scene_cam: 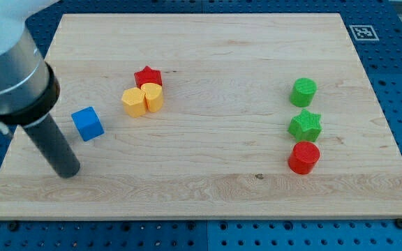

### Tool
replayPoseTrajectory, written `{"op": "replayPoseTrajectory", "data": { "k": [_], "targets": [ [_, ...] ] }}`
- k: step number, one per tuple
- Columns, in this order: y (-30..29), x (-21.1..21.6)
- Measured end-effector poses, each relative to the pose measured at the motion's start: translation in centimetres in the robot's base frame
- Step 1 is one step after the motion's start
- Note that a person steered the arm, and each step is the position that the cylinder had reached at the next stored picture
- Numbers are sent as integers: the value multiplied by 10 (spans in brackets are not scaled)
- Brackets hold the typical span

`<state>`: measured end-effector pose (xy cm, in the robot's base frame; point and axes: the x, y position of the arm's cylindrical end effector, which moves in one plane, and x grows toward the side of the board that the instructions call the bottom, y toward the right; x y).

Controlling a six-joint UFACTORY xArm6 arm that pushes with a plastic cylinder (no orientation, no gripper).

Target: Push the blue cube to the left side of the red star

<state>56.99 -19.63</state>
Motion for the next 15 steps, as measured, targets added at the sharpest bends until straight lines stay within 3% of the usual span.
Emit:
{"op": "replayPoseTrajectory", "data": {
  "k": [3, 6, 9, 11, 13, 15],
  "targets": [
    [0, -21],
    [30, -12],
    [-5, -66],
    [30, -66],
    [27, -75],
    [-1, -132]
  ]
}}
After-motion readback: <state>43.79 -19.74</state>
